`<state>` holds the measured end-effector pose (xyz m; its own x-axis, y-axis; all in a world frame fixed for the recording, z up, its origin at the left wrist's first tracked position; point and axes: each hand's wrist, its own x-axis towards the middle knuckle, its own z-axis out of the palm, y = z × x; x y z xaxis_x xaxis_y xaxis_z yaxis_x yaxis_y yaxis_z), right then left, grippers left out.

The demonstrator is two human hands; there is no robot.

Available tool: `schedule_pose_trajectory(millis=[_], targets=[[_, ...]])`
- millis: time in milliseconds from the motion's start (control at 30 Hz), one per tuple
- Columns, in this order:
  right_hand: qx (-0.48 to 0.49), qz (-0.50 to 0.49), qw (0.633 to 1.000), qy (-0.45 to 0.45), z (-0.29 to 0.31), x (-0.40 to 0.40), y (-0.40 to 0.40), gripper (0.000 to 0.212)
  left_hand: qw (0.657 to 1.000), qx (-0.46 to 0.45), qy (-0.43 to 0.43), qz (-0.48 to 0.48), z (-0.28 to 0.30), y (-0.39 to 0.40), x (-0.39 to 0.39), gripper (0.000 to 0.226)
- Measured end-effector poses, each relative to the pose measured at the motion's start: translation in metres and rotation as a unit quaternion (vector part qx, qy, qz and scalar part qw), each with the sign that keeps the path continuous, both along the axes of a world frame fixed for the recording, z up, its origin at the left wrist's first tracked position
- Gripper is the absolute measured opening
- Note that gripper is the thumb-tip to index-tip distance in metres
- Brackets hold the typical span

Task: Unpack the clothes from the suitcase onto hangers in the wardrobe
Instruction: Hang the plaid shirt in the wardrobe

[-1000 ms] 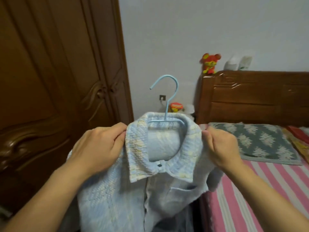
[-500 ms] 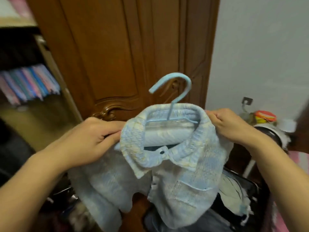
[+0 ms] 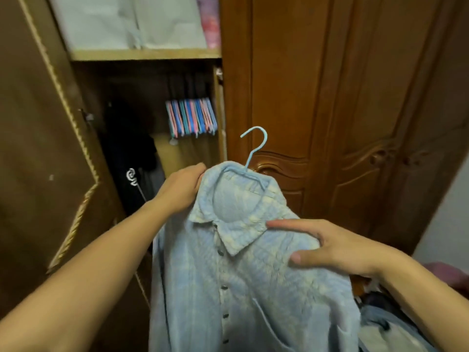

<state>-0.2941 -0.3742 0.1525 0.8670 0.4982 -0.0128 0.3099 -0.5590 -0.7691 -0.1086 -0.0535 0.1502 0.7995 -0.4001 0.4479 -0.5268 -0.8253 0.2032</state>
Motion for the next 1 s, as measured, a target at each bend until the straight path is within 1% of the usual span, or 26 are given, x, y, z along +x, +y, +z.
schedule_pose_trajectory(millis=[33,133,167,233,300,333,400,533,600,667,767,833,900,1000], targets=[[0.013,-0.008,1.0,0.006,0.001,0.004,0.006,0.056,1.0,-0.006,-0.005,0.004,0.004,0.004,0.003,0.028],[0.07,-0.097,0.993,-0.023,-0.005,0.024,0.037,0.051,0.999,-0.012,0.011,0.041,0.011,0.02,0.015,0.026],[0.101,-0.116,0.988,-0.013,-0.01,0.031,0.05,0.05,0.998,-0.005,0.017,0.066,0.01,0.028,0.021,0.027],[0.182,-0.139,0.972,0.058,-0.021,0.048,0.074,0.05,0.989,0.041,0.016,0.144,0.007,0.051,0.031,0.039],[0.253,-0.157,0.943,0.148,-0.033,0.068,0.093,0.049,0.969,0.114,-0.005,0.217,0.009,0.082,0.039,0.049],[0.271,-0.163,0.933,0.172,-0.035,0.078,0.102,0.048,0.958,0.143,-0.016,0.247,0.015,0.098,0.042,0.051],[0.264,-0.169,0.936,0.159,-0.032,0.102,0.119,0.048,0.935,0.186,-0.051,0.297,0.033,0.133,0.049,0.055],[0.198,-0.175,0.964,0.038,0.001,0.154,0.172,0.049,0.864,0.243,-0.123,0.423,0.072,0.193,0.06,0.054],[0.164,-0.164,0.972,-0.029,0.015,0.187,0.206,0.051,0.843,0.263,-0.138,0.448,0.08,0.207,0.07,0.052],[0.135,-0.158,0.975,-0.073,0.022,0.221,0.242,0.053,0.832,0.281,-0.135,0.458,0.081,0.21,0.081,0.05],[0.105,-0.178,0.974,-0.093,0.032,0.274,0.281,0.055,0.821,0.303,-0.15,0.46,0.094,0.215,0.102,0.054],[0.108,-0.188,0.971,-0.098,0.047,0.313,0.296,0.057,0.808,0.321,-0.171,0.464,0.112,0.219,0.115,0.057],[0.104,-0.185,0.971,-0.113,0.064,0.355,0.307,0.056,0.802,0.314,-0.196,0.469,0.125,0.222,0.132,0.057],[0.065,-0.171,0.974,-0.137,0.084,0.411,0.328,0.054,0.804,0.291,-0.211,0.474,0.122,0.223,0.147,0.053]])
